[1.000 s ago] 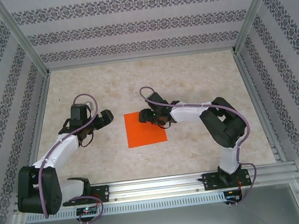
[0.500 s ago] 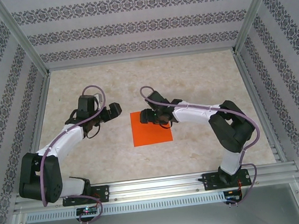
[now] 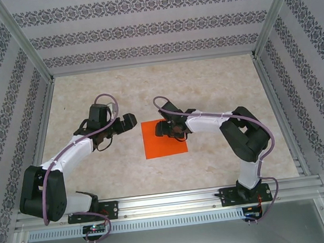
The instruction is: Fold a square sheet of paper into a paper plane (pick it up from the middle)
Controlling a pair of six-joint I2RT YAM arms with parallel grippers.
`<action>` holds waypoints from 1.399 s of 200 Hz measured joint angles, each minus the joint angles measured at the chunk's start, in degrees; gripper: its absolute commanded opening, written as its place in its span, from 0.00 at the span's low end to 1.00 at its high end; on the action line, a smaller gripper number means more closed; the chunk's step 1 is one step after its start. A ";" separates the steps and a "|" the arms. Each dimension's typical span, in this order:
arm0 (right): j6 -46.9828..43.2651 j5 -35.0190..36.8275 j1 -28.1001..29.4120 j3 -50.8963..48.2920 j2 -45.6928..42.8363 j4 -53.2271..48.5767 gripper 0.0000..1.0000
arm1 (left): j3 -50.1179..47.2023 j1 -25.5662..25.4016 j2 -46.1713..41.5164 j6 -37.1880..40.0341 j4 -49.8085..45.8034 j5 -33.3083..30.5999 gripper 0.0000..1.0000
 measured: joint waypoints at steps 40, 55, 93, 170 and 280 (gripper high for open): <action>1.14 1.05 -0.46 -0.61 -0.37 0.52 0.73 | 0.90 -1.66 0.92 -0.22 0.13 -0.02 1.00; 1.53 1.86 -0.13 -1.18 -1.27 -0.02 0.75 | 1.01 -2.43 1.88 -0.28 0.22 -0.02 1.00; -0.02 6.58 1.77 1.14 -2.80 -7.96 0.82 | 1.49 -3.61 3.39 -0.46 0.26 -0.31 1.00; -6.78 14.03 6.12 18.91 1.64 -23.47 0.90 | 0.92 -3.67 0.98 -2.05 0.22 -8.13 1.00; -9.07 11.96 5.92 24.57 10.73 -30.05 0.91 | -3.87 -3.67 -4.81 -3.06 0.24 -12.09 1.00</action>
